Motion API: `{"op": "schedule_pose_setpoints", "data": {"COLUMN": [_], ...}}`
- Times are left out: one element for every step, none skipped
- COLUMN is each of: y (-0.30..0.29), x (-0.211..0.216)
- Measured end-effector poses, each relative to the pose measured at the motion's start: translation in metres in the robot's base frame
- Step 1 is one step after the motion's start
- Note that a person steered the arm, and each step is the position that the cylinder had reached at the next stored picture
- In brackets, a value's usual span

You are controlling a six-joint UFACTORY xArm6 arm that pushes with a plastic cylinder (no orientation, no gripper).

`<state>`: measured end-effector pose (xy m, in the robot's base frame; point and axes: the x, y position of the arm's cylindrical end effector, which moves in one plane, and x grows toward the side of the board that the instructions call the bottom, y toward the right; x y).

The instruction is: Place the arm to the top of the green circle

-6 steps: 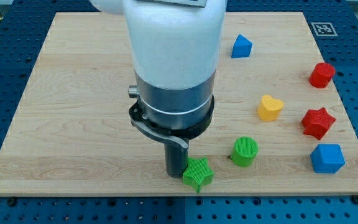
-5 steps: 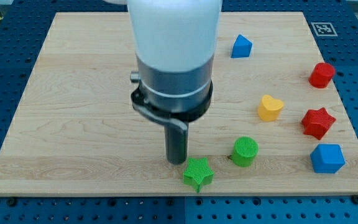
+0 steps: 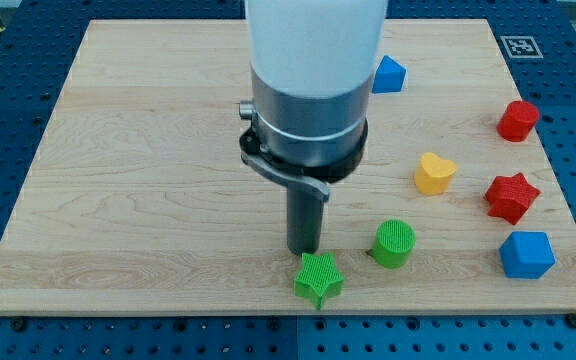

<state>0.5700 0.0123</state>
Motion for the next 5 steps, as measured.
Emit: {"op": "schedule_pose_setpoints", "data": {"y": [0.007, 0.014, 0.023, 0.037, 0.062], "x": [-0.004, -0.023, -0.049, -0.061, -0.061]}}
